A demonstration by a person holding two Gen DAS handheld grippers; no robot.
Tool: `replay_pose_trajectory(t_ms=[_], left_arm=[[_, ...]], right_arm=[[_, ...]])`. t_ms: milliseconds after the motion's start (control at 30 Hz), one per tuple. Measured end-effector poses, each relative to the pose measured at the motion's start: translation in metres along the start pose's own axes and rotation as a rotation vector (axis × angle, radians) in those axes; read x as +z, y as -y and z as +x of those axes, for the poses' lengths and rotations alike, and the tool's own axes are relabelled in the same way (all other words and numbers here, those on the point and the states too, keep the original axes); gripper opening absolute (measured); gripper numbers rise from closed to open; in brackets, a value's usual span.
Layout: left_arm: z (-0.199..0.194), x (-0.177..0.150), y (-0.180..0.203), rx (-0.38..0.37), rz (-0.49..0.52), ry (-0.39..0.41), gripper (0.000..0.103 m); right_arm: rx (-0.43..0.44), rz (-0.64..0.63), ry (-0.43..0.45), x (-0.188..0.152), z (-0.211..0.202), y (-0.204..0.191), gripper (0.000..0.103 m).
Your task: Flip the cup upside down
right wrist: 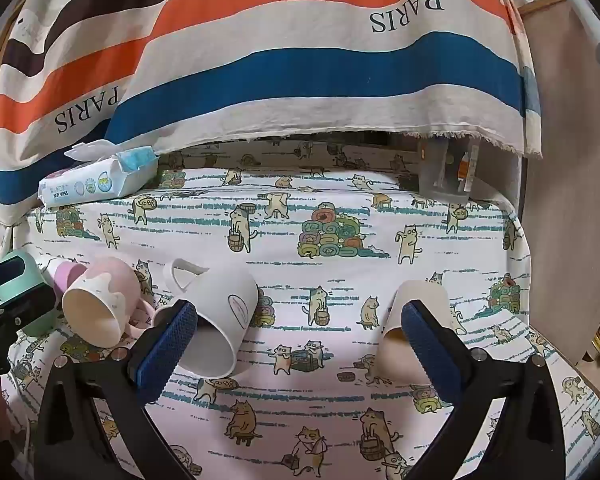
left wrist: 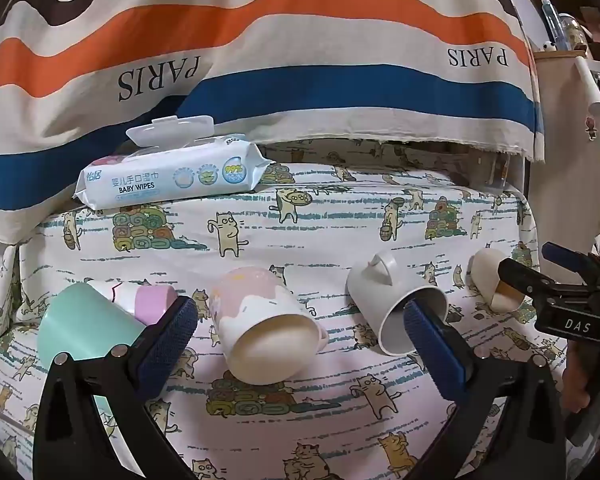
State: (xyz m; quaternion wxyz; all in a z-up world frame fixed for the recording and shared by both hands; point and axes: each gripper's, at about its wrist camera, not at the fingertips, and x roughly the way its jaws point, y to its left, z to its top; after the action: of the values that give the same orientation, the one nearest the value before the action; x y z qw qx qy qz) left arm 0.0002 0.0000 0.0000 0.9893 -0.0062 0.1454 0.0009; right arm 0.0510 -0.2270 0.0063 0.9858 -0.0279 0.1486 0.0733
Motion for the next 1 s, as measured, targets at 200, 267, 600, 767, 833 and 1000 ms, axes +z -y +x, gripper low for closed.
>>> replay_pose_trajectory(t_ms=[200,267,600,767,833,1000], left_arm=[[-0.0001,0.0,0.0,0.0,0.001,0.004,0.102],[0.0002,0.0,-0.0001,0.001,0.001,0.004,0.102],[0.0015,-0.0007,-0.0046,0.01,-0.001,0.006,0.102],[0.0017,0.0005,-0.0047,0.012,-0.001,0.005,0.102],[0.0016,0.0006,-0.0043,0.014,-0.001,0.006,0.102],[0.0022,0.0009,-0.0053,0.013,-0.002,0.005,0.102]], right_arm=[[0.0,0.0,0.0,0.0002,-0.0006,0.0,0.103],[0.0,0.0,0.001,0.0003,-0.0013,0.0,0.103],[0.0,0.0,-0.004,0.0006,-0.0018,0.0003,0.103],[-0.001,0.0,-0.004,0.0004,-0.0018,0.0007,0.103],[0.0,0.0,-0.004,0.0004,-0.0018,0.0008,0.103],[-0.001,0.0,-0.004,0.0003,-0.0017,0.001,0.103]])
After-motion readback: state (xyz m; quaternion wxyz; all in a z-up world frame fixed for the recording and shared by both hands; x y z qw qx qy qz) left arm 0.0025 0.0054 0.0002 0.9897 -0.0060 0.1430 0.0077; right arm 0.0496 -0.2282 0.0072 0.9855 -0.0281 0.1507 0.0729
